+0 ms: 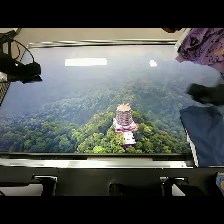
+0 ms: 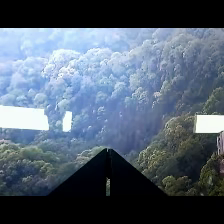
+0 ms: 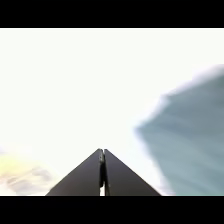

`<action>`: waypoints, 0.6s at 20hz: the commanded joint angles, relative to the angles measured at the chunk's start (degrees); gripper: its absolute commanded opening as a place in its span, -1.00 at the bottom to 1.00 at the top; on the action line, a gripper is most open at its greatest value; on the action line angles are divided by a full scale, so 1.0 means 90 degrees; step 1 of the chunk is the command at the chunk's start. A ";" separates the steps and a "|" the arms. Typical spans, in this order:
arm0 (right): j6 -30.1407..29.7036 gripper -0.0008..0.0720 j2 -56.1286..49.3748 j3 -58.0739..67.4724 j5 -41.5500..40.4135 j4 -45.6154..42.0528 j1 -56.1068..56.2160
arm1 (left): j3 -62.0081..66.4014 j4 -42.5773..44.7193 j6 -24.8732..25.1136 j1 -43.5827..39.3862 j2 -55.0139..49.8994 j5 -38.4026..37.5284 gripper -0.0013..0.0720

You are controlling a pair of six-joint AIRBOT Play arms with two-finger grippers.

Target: Fold the clothes and pants, and hang the long-sleeved shirts on hangers.

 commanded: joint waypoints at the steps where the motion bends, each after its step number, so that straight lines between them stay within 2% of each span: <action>1: -0.0342 -0.90 -0.0340 0.0066 0.0347 0.0141 0.1741 | -0.1098 0.0066 0.0488 -0.0221 0.0816 0.0478 -0.93; 4: -0.0342 -0.90 -0.0639 0.0063 0.0124 0.0146 0.2526 | -0.3164 0.0063 0.0352 -0.0308 0.2125 0.1394 -0.93; 6: -0.0345 -0.90 -0.0680 0.0063 0.0092 0.0146 0.2771 | -0.3927 0.0073 0.0359 -0.0306 0.2722 0.1668 -0.93; 12: -0.0340 -0.90 -0.0673 0.0068 0.0007 -0.0007 0.2781 | -0.4063 0.0182 0.0379 -0.0291 0.2994 0.1717 -0.92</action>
